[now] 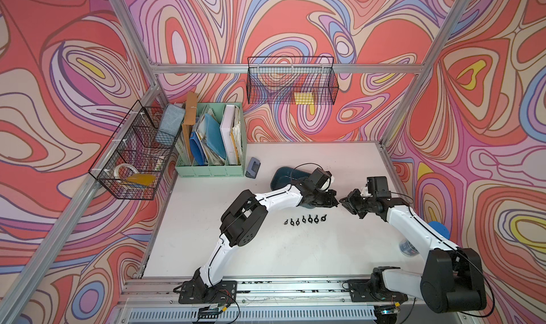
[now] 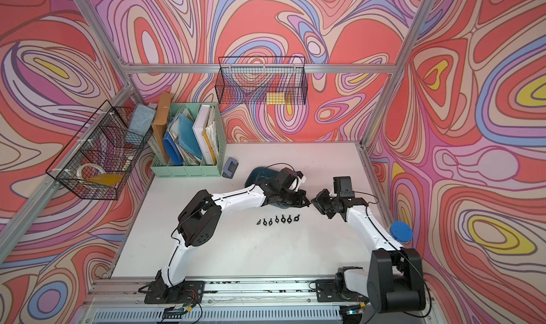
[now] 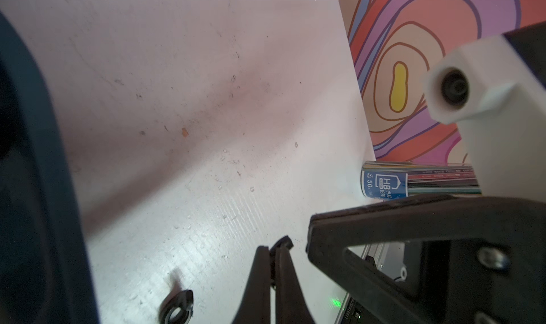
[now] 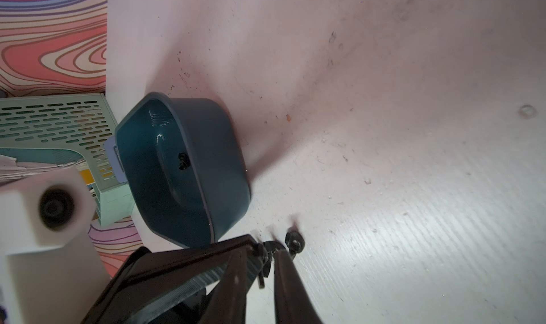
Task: Take out the wing nut from the storage box
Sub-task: Pick up the wing nut from the center of the board, then place the wing nut at the center of the board.
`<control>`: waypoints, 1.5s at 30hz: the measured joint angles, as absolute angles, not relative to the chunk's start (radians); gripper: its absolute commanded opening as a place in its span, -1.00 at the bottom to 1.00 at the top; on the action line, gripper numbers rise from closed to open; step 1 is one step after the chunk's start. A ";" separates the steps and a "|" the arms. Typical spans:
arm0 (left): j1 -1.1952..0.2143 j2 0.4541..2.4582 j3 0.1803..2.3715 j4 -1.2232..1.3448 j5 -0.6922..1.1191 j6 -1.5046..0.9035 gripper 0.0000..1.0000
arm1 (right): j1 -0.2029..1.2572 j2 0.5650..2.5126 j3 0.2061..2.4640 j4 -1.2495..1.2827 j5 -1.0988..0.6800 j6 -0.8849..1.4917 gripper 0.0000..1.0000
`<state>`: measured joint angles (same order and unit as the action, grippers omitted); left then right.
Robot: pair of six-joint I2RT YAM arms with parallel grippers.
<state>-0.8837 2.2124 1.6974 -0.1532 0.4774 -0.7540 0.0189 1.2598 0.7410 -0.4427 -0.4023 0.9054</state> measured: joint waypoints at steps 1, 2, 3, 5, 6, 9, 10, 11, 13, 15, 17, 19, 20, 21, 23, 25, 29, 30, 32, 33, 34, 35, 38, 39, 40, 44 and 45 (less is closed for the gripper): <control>-0.884 2.212 1.697 -0.153 0.479 -0.757 -1.00 | 0.019 1.262 0.741 -0.435 -0.406 0.910 -0.61; -0.884 2.212 1.697 -0.152 0.480 -0.757 -1.00 | 0.019 1.266 0.741 -0.430 -0.409 0.912 -0.61; -0.884 2.212 1.696 -0.150 0.481 -0.759 -1.00 | 0.019 1.271 0.741 -0.425 -0.411 0.913 -0.61; -0.884 2.209 1.693 -0.143 0.484 -0.760 -1.00 | 0.018 1.282 0.740 -0.416 -0.414 0.919 -0.61; -0.884 2.208 1.692 -0.141 0.486 -0.760 -1.00 | 0.018 1.286 0.739 -0.413 -0.417 0.922 -0.61; -0.884 2.201 1.689 -0.133 0.490 -0.761 -1.00 | 0.018 1.288 0.736 -0.403 -0.422 0.926 -0.64; -0.884 2.197 1.685 -0.131 0.492 -0.762 -1.00 | 0.018 1.289 0.735 -0.400 -0.425 0.927 -0.66; -0.884 2.193 1.681 -0.128 0.492 -0.764 -1.00 | 0.018 1.290 0.734 -0.396 -0.428 0.929 -0.68; -0.884 2.192 1.679 -0.127 0.493 -0.772 -1.00 | 0.018 1.292 0.731 -0.390 -0.432 0.934 -0.68; -0.883 2.192 1.675 -0.123 0.495 -0.780 -1.00 | 0.018 1.292 0.727 -0.385 -0.435 0.937 -0.69; -0.883 2.192 1.673 -0.120 0.495 -0.786 -1.00 | 0.018 1.292 0.721 -0.382 -0.436 0.938 -0.70; -0.883 2.192 1.670 -0.119 0.495 -0.791 -1.00 | 0.015 1.291 0.713 -0.376 -0.437 0.946 -0.72; -0.883 2.192 1.669 -0.119 0.495 -0.794 -1.00 | 0.015 1.291 0.709 -0.375 -0.438 0.950 -0.72; -0.883 2.192 1.669 -0.119 0.495 -0.798 -1.00 | 0.014 1.291 0.705 -0.373 -0.440 0.954 -0.73; -0.883 2.192 1.667 -0.119 0.495 -0.805 -1.00 | 0.013 1.288 0.698 -0.367 -0.443 0.964 -0.77; -0.883 2.192 1.666 -0.119 0.496 -0.811 -1.00 | 0.013 1.284 0.692 -0.360 -0.445 0.975 -0.78; -0.883 2.192 1.667 -0.119 0.499 -0.820 -1.00 | 0.012 1.277 0.681 -0.344 -0.452 0.993 -0.86; -0.883 2.192 1.666 -0.119 0.499 -0.820 -1.00 | 0.012 1.277 0.680 -0.342 -0.454 0.997 -0.91; -0.883 2.192 1.666 -0.119 0.499 -0.821 -1.00 | 0.012 1.277 0.679 -0.332 -0.457 1.004 -1.00; -0.883 2.192 1.666 -0.119 0.500 -0.822 -1.00 | 0.009 1.277 0.677 -0.327 -0.460 1.009 -1.00; -0.883 2.192 1.666 -0.117 0.500 -0.823 -1.00 | 0.009 1.277 0.676 -0.324 -0.462 1.013 -1.00; -0.883 2.192 1.666 -0.117 0.501 -0.823 -1.00 | 0.008 1.277 0.673 -0.317 -0.465 1.017 -1.00; -0.882 2.192 1.666 -0.118 0.501 -0.824 -1.00 | 0.007 1.277 0.667 -0.306 -0.470 1.027 -1.00; -0.882 2.192 1.666 -0.118 0.501 -0.824 -1.00 | 0.007 1.277 0.667 -0.305 -0.471 1.031 -1.00; -0.882 2.192 1.666 -0.118 0.501 -0.824 -1.00 | 0.007 1.277 0.667 -0.304 -0.471 1.032 -1.00; -0.882 2.192 1.666 -0.118 0.502 -0.824 -0.80 | 0.007 1.277 0.667 -0.304 -0.471 1.034 -1.00; -0.882 2.192 1.666 -0.118 0.502 -0.823 -0.72 | 0.007 1.277 0.667 -0.304 -0.471 1.034 -1.00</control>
